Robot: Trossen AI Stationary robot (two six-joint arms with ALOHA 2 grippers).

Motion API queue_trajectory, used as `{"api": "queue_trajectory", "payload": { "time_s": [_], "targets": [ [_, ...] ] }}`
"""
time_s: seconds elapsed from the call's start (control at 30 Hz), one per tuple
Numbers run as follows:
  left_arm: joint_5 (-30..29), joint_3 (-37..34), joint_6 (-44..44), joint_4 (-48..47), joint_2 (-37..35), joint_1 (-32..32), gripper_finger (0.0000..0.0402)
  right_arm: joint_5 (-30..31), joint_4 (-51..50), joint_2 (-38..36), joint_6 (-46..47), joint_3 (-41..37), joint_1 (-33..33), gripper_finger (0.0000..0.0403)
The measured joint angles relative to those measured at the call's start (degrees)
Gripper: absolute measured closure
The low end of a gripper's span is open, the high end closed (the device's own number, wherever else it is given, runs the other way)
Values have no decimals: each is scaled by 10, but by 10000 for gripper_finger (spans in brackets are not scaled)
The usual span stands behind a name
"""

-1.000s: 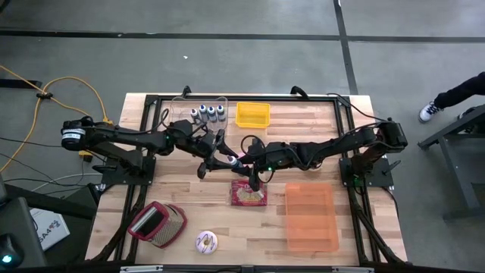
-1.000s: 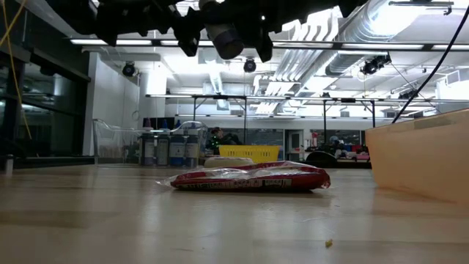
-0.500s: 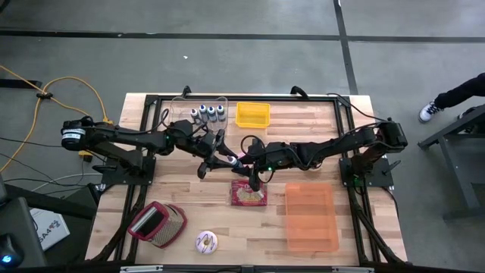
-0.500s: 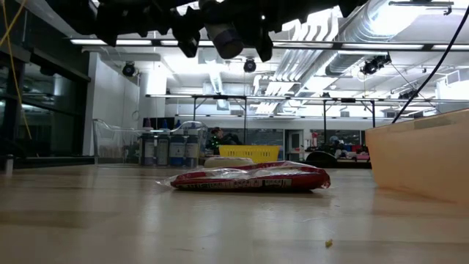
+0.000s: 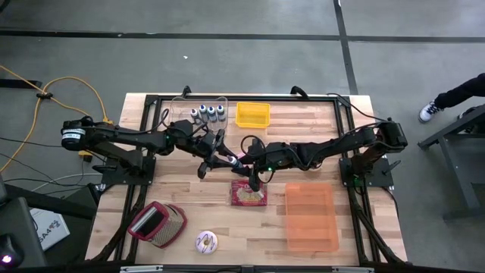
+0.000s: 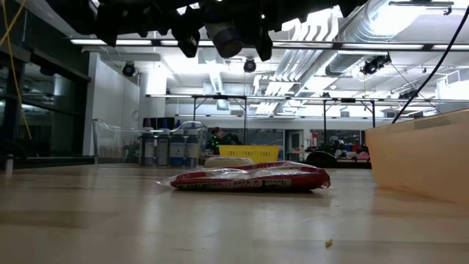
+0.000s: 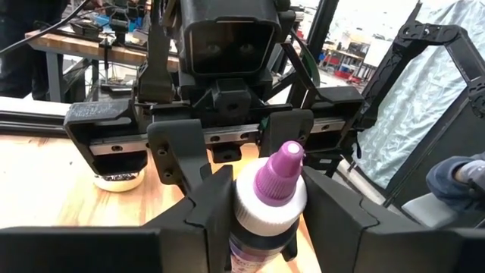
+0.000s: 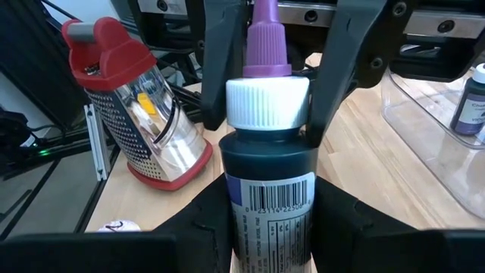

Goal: Pick & Place Food Item
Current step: Put the violet food coloring bottle into the transparent bin

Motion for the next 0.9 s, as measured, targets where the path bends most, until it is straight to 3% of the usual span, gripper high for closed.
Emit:
{"api": "queue_trajectory", "payload": {
  "time_s": [0.13,0.73,0.9],
  "targets": [
    [0,0,0,0,0,0,287,0,0,0,2,0,0,284],
    [0,0,14,0,0,0,286,-1,-4,0,0,0,0,284],
    [0,0,13,0,0,0,286,-1,-4,0,0,0,0,263]
  ]
}}
